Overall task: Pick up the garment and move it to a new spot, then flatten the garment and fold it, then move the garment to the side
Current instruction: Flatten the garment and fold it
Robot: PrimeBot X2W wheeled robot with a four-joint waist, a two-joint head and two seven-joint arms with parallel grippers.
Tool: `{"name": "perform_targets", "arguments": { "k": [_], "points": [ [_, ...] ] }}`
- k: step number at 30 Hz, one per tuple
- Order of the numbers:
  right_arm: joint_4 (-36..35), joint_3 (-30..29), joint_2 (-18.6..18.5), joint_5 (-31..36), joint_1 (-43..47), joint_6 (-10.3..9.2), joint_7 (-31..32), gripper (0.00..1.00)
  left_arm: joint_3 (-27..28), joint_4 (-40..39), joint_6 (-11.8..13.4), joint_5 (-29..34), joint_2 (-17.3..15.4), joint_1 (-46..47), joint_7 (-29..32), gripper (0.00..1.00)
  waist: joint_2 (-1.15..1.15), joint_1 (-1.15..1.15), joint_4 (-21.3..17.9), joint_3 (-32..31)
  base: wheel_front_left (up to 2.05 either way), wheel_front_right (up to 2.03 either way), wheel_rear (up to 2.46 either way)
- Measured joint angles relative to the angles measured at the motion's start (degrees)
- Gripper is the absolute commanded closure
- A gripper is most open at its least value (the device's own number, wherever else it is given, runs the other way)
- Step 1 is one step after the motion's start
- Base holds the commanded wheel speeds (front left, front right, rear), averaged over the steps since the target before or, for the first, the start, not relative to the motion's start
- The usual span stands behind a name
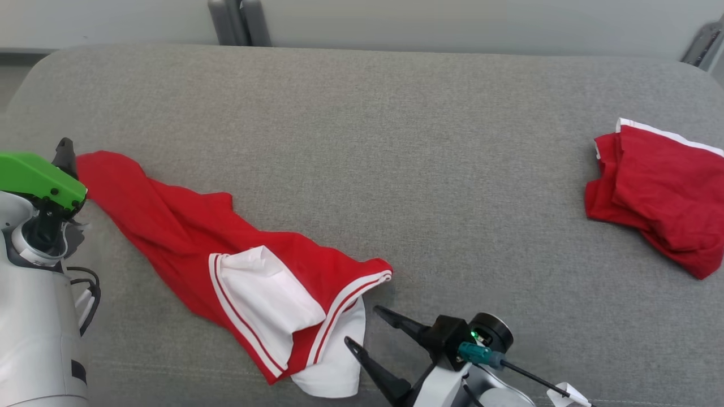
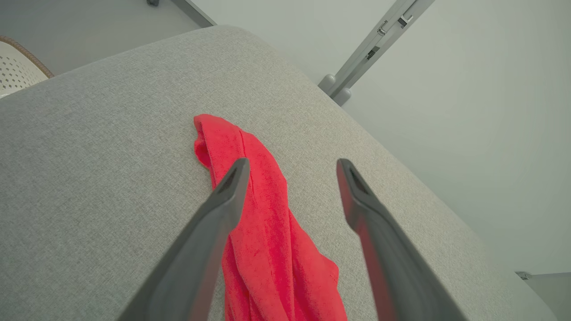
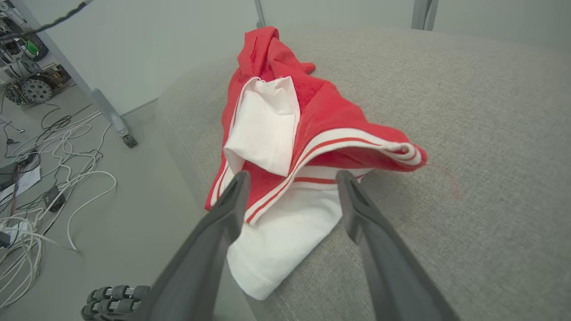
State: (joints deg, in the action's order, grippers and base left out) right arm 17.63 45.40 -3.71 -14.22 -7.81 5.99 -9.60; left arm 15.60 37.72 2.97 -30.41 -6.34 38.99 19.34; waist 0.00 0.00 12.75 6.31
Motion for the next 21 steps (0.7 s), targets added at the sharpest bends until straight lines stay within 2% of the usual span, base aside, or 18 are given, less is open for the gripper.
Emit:
{"name": "perform_targets", "arguments": {
  "k": [13,21],
  "points": [
    [-0.23,5.55,-0.02,-5.31,-2.02,0.54,2.40,0.00,0.41,0.07,-0.52,-0.36,1.24,-0.04,-0.81,0.00,0.00,0.00,4.23,2.59,0.00,0.00,0.00],
    [0.42,5.94,-0.07,-7.51,-4.37,0.54,3.12,0.00,-0.49,-0.94,-1.55,-0.89,2.00,-0.04,-0.75,0.00,0.00,0.00,5.26,3.78,0.00,0.00,0.00]
  ]
}}
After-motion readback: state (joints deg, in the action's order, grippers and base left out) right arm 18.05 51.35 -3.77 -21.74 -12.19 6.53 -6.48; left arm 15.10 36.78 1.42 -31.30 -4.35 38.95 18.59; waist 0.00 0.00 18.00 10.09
